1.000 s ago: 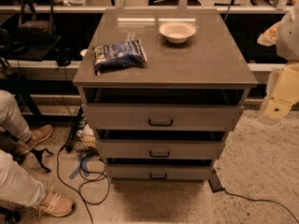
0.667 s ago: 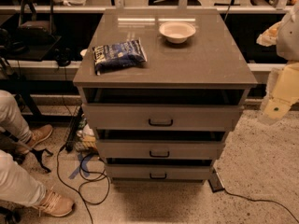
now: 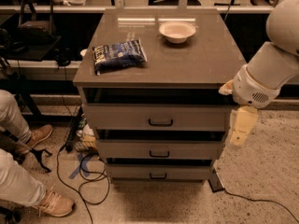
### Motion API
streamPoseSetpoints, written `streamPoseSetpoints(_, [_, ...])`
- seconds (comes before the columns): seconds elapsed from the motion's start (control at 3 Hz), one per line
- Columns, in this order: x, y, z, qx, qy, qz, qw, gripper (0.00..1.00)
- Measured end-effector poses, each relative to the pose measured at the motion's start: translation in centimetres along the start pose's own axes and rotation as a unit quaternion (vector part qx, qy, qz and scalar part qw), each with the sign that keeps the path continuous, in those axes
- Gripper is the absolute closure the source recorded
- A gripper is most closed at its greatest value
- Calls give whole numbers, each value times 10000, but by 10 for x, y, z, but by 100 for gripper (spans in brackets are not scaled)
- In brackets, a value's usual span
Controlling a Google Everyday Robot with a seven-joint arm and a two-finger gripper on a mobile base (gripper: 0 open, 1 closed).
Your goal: Open bottom drawer
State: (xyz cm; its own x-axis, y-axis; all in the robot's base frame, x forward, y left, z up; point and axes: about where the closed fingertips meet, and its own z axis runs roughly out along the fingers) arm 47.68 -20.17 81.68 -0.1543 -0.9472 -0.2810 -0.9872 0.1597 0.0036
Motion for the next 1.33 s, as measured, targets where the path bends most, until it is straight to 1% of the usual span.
streamPoseSetpoints(0.33, [0,0,0,0,0,0,10000,0])
streamPoseSetpoints(0.67, [24,-4,35,-2,40,-58,10000,0])
streamPoseSetpoints(1.0, [67,-7,96,46,81,-185,9998,0])
streamPoseSetpoints(1.33, [104,-10,166,225,8,-508,9985,0])
